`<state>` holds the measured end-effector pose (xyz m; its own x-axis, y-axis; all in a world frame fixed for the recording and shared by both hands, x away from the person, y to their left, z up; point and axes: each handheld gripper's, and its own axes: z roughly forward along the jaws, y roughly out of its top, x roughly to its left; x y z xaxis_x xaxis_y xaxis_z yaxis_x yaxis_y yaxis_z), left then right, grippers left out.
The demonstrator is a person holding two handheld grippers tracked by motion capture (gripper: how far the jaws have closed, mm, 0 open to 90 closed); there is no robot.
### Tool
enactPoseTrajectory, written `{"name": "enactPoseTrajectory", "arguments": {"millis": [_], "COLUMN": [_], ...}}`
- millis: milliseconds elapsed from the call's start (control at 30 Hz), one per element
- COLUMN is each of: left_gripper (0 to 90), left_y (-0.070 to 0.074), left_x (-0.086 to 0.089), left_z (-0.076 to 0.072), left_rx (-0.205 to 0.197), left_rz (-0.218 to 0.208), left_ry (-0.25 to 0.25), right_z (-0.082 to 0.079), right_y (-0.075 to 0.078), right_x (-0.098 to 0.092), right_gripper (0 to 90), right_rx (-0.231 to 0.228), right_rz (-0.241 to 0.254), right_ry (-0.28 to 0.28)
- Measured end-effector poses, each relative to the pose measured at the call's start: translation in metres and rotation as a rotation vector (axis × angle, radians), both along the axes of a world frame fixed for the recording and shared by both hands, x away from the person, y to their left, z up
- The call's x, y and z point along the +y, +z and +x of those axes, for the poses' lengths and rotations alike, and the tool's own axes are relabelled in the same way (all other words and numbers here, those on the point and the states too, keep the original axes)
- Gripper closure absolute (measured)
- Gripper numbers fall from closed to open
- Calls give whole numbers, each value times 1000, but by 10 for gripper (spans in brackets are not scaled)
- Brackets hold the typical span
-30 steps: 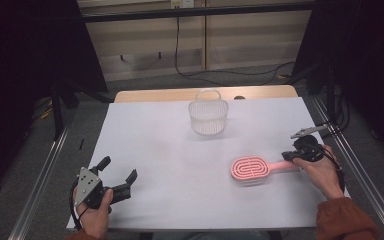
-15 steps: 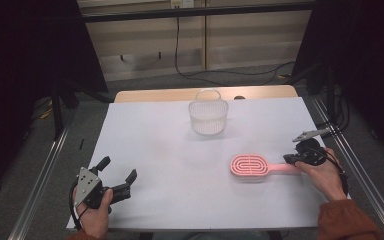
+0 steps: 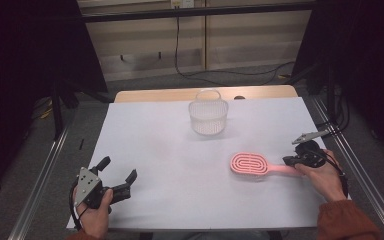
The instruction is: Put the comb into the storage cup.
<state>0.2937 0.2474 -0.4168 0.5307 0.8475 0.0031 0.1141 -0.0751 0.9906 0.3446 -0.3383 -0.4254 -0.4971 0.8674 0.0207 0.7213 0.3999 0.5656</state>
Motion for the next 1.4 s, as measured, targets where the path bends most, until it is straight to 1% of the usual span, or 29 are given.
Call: {"name": "enactPoseTrajectory", "arguments": {"millis": [33,67,100,233,267,433,500,533,667,833,867,900,933,1000,1067,1133,1167,1200,1233,1267,1333,1400], "left_gripper": [31,31,31,31,31,31,31,31,31,31,31,31,31,31,31,31,31,31,31,31,31,31], "left_y": [0,0,0,0,0,0,0,0,0,0,0,-1,-1,-1,1,2,1,0,0,0,0,0], "left_x": [0,0,0,0,0,0,0,1,1,0,0,1,0,0,1,1,2,2,2,1,1,0], "left_z": [0,0,0,0,0,0,0,1,1,0,0,1,2,2,0,0,0,1,1,1,1,1], "left_rx": [2,2,2,1,0,1,2,7,6,1,3,10,19,17,-2,-11,-8,0,5,4,2,0], "left_rz": [2,1,3,1,-1,2,1,5,-5,2,-6,2,0,-7,4,-2,4,-1,-6,3,4,4], "left_ry": [1,2,2,1,1,-1,2,1,0,-2,-1,0,-3,-3,-4,-2,1,1,-1,0,0,-4], "right_z": [-1,-2,-3,-5,-5,-7,-7,-7,-8,-9,-10,-10,-10,-10,-11,-11,-12,-12,-13,-14,-15,-17], "right_y": [0,0,0,0,1,-1,-2,-2,-1,-2,-1,-1,0,0,-2,-3,-2,-2,0,0,0,0], "right_x": [0,0,0,1,1,2,2,2,6,7,6,6,5,5,7,7,7,7,7,7,7,6], "right_gripper": [900,900,900,900,900,900,900,900,900,900,900,900,900,900,900,900,900,900,900,900,900,900], "right_rx": [3,-14,-21,-21,-13,-10,-4,-12,-9,-9,-6,-5,-11,-9,0,-1,-4,-6,-20,-17,-19,-11], "right_rz": [3,2,-1,-6,-5,-6,-12,-14,-14,-15,-5,-3,-2,1,-7,-10,-12,-11,-19,-15,-14,-16], "right_ry": [-4,1,9,18,18,14,22,23,29,33,26,24,27,25,28,32,35,34,27,26,32,24]}}
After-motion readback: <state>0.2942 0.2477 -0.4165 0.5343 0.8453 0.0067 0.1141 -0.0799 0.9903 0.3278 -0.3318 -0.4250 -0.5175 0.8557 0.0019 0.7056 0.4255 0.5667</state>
